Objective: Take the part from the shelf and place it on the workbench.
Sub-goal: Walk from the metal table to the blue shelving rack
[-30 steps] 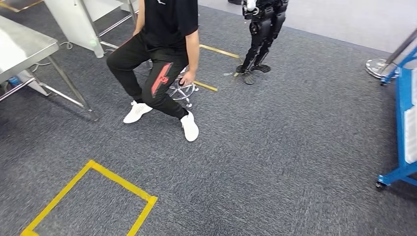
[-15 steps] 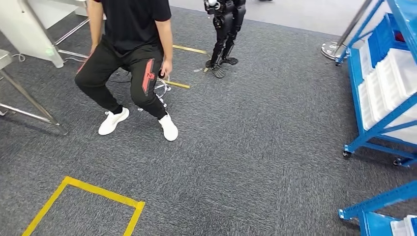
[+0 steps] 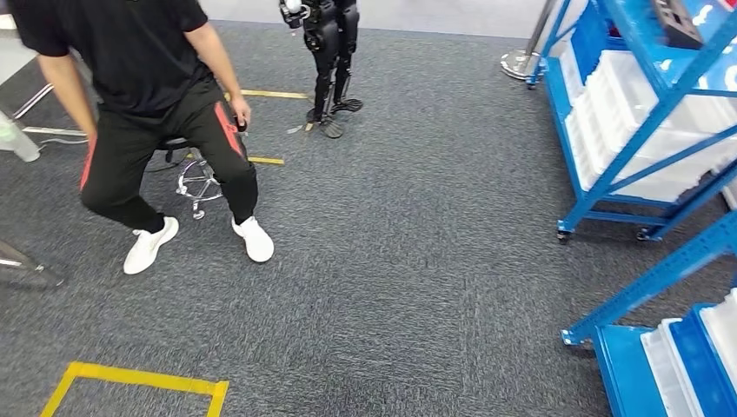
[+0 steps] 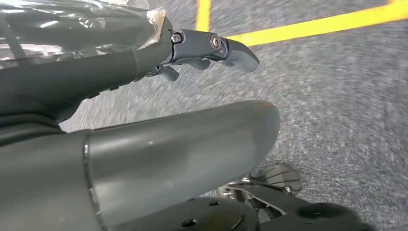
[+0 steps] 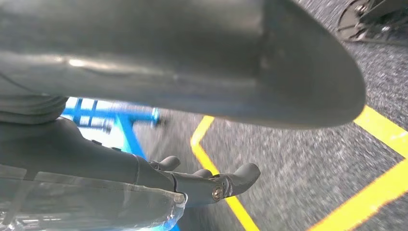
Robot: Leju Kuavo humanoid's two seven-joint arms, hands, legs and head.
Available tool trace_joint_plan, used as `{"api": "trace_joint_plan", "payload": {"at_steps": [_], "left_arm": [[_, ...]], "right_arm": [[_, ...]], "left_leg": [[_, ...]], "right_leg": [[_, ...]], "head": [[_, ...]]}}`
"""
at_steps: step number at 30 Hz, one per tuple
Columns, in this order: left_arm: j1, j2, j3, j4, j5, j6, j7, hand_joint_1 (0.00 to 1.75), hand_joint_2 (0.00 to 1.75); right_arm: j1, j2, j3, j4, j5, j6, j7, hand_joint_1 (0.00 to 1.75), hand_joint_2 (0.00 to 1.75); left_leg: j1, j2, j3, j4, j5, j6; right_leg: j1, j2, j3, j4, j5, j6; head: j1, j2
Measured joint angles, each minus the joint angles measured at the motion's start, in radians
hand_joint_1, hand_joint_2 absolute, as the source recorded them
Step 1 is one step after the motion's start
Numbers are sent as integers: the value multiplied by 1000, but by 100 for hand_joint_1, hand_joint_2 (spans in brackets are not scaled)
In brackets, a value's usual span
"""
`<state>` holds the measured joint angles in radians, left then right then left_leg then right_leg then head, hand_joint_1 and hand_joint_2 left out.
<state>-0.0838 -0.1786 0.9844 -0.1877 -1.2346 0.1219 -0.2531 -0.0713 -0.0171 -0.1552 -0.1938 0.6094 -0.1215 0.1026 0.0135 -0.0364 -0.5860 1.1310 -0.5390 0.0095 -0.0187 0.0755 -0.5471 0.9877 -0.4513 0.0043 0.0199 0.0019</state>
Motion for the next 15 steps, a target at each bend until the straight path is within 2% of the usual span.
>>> {"api": "trace_joint_plan", "payload": {"at_steps": [1, 2, 3, 5, 6, 7, 9, 11, 12, 13, 14, 15], "left_arm": [[0, 5, -6, 0, -9, -2, -1, 0, 0], [-2, 11, -12, 0, -15, -2, -2, 0, 0], [-4, 16, -18, -1, -19, -2, 1, 0, 0], [-12, 26, -27, -2, -23, -1, 11, 0, 0], [-16, 30, -30, -3, -24, 1, 15, 0, 0], [-19, 34, -34, -4, -25, 3, 17, 0, 0], [-19, 41, -39, -6, -26, 6, 15, 0, 0], [-17, 46, -41, -7, -25, 12, 12, 0, 0], [-17, 48, -42, -7, -24, 16, 12, 0, 0], [-17, 49, -43, -8, -23, 20, 12, 0, 0], [-17, 50, -44, -8, -23, 23, 14, 0, 0], [-17, 50, -44, -8, -22, 24, 15, 0, 0]], "right_arm": [[4, 3, -8, 0, -9, 4, -3, 0, 0], [6, 8, -16, 0, -16, 10, -2, 0, 0], [9, 14, -24, 0, -20, 14, 3, 0, 0], [17, 25, -35, 1, -23, 19, 21, 0, 0], [22, 32, -40, 2, -23, 20, 28, 0, 0], [24, 39, -43, 3, -22, 20, 34, 0, 0], [25, 51, -47, 3, -20, 19, 37, 0, 0], [24, 61, -51, 3, -16, 18, 37, 0, 0], [25, 64, -53, 3, -14, 18, 38, 0, 0], [26, 66, -55, 4, -13, 18, 38, 0, 0], [27, 68, -58, 4, -12, 18, 37, 0, 0], [27, 69, -59, 4, -11, 18, 37, 0, 0]], "left_leg": [[1, -23, 27, -65, 28, 4], [1, -42, 45, -107, 44, 7], [0, -50, 52, -126, 47, 10], [-4, -29, 54, -133, 49, 19], [-4, -17, 56, -139, 54, 26], [-3, -4, 58, -147, 59, 34], [-4, 27, 61, -156, 64, 43], [-7, 60, 59, -155, 64, 45], [-7, 75, 58, -155, 64, 45], [-7, 88, 57, -154, 63, 43], [-7, 100, 58, -154, 62, 41], [-7, 111, 60, -152, 60, 37]], "right_leg": [[3, 12, -1, 2, 0, 2], [5, 24, -5, 4, 0, 5], [6, 35, -10, 5, 2, 10], [7, 55, -23, 4, 7, 23], [7, 46, -30, 11, 5, 28], [8, 25, -42, 31, -7, 29], [6, -34, -92, 133, -61, 23], [2, -58, -153, 261, -116, 25], [-1, -62, -164, 289, -123, 32], [-5, -67, -153, 277, -116, 42], [-9, -77, -121, 223, -96, 54], [-13, -97, -75, 146, -72, 63]], "head": [[0, 0], [1, 0], [1, 0], [1, 0], [1, 0], [3, 0], [6, 0], [8, 0], [8, 0], [8, 0], [8, 0], [8, 0]]}}
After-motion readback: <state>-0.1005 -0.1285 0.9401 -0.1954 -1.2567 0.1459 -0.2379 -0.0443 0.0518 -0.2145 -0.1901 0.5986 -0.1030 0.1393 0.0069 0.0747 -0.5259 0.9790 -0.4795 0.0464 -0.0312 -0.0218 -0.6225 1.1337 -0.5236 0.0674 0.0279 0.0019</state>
